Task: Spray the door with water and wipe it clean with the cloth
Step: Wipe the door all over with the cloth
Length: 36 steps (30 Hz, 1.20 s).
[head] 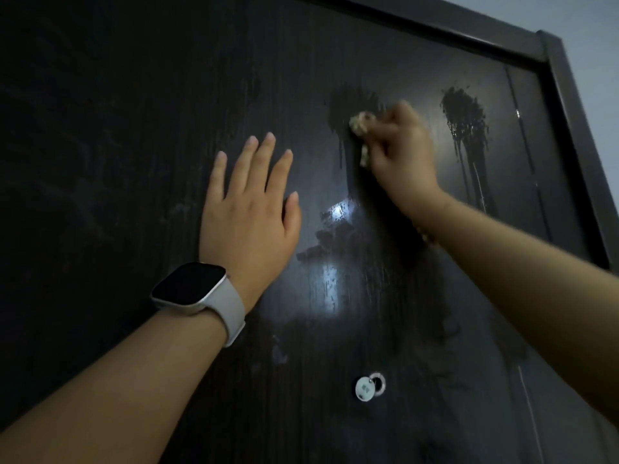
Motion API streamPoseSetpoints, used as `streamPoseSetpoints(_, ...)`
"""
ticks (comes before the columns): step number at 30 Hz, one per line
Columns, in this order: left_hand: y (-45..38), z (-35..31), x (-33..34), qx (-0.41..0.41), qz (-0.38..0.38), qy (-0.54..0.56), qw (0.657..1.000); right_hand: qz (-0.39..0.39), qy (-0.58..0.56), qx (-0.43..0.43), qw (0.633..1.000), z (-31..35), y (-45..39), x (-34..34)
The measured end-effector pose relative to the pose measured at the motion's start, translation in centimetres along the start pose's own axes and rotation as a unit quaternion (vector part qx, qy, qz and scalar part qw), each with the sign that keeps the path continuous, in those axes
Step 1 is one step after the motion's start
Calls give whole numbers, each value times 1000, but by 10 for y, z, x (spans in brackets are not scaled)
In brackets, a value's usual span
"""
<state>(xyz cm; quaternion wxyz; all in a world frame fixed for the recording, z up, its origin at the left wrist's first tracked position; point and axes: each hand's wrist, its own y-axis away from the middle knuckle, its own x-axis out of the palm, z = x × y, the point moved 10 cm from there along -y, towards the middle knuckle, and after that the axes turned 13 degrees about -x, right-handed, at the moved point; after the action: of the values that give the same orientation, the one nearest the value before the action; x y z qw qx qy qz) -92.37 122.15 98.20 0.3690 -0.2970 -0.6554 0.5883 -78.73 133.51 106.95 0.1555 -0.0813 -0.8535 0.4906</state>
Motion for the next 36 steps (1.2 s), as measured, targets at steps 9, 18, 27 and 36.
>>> streamPoseSetpoints(9, 1, -1, 0, 2, -1, 10, 1000, 38, -83, -57, 994, 70, 71, -10)
streamPoseSetpoints(18, 0, -1, -1, 1, 4, 4, 1000, -18, -36, 17, 999, 1, 6, -8)
streamPoseSetpoints(27, -2, -4, -7, 5, 19, 11, 1000, 59, -114, -140, 982, 110, 56, 5)
streamPoseSetpoints(36, -59, 20, -29, 94, 47, 32, 994, -41, -30, 110, 993, -45, -15, 1)
